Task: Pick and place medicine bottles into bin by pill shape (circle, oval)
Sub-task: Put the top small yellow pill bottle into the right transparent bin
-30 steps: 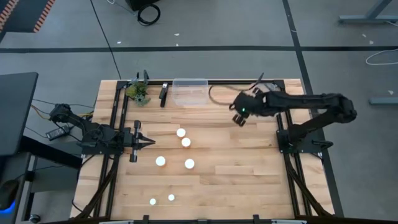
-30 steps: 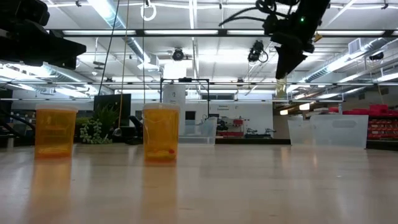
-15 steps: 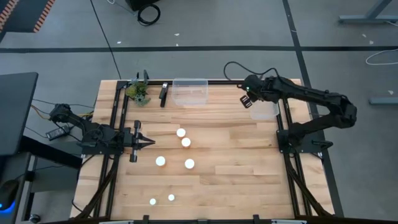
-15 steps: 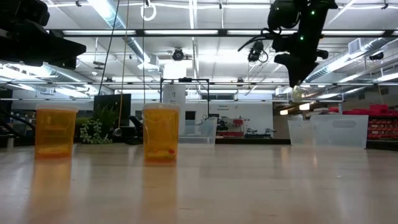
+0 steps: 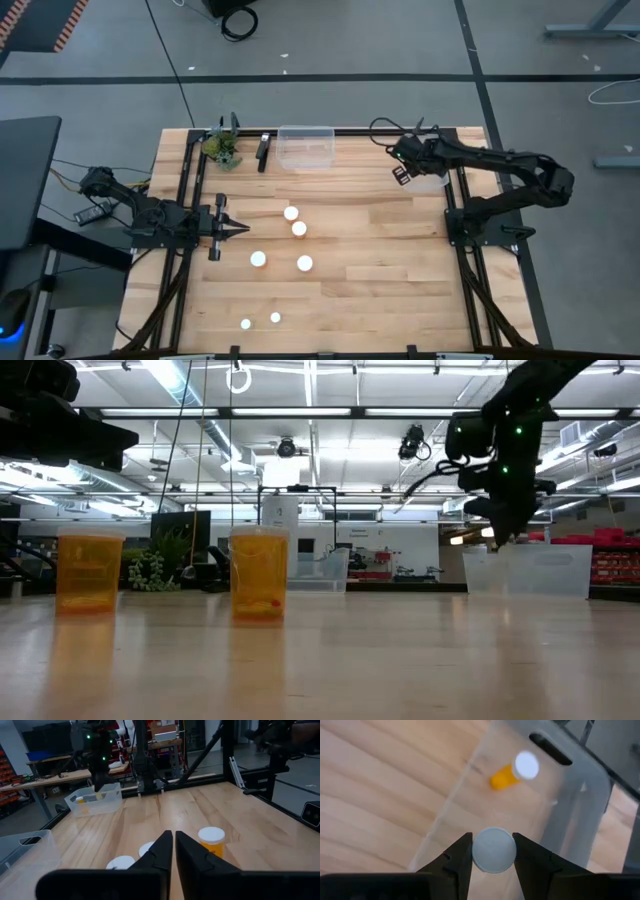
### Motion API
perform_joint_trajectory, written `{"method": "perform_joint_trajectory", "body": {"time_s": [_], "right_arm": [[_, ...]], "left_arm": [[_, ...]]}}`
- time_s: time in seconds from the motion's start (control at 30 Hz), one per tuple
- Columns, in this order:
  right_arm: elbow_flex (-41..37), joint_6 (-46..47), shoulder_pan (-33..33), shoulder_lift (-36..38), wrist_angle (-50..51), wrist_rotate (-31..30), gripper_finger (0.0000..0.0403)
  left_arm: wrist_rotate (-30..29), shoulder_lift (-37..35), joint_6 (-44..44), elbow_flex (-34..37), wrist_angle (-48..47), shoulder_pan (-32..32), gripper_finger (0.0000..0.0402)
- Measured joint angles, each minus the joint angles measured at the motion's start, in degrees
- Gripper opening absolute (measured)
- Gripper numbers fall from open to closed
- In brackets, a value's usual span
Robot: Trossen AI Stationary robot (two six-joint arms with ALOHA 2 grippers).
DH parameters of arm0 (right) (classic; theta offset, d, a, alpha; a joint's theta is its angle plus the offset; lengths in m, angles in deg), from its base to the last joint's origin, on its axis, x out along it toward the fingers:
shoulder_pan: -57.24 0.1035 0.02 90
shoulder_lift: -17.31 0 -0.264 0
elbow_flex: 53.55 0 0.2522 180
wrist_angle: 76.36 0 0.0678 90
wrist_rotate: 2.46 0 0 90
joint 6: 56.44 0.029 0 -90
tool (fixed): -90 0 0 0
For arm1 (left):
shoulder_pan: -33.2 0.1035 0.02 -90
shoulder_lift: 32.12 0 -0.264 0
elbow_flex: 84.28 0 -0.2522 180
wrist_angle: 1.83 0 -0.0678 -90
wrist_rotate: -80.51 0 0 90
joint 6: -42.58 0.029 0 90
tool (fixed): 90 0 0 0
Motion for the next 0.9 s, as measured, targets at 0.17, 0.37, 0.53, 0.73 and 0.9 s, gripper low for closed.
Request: {"method": "perform_joint_trajectory", "body": {"time_s": [0.17, 0.37, 0.53, 0.73, 0.9], "right_arm": [[-2.01, -0.6, -2.11, 0.0, -2.09, 1.28, 0.0139], [-3.47, -2.47, -4.89, 0.0, -6.28, 4.37, 0.0139], [-3.88, -3.5, -6.77, 0.0, -8.52, 7.71, 0.0139], [-3.9, -3.93, -7.08, 0.0, -9.25, 10.37, 0.0139], [-3.9, -3.93, -7.04, 0.0, -9.23, 12.44, 0.0142]], "left_arm": [[0.01, 0.0, -0.02, 0.0, 0.0, -0.01, 0.0027], [-0.01, 0.0, -0.01, 0.0, 0.0, 0.0, 0.0036], [-0.01, 0.0, -0.01, 0.0, 0.0, 0.01, 0.0031], [0.0, 0.0, -0.02, 0.0, 0.0, 0.01, 0.0026], [-0.01, 0.0, 0.0, 0.0, 0.0, 0.01, 0.0034]]}}
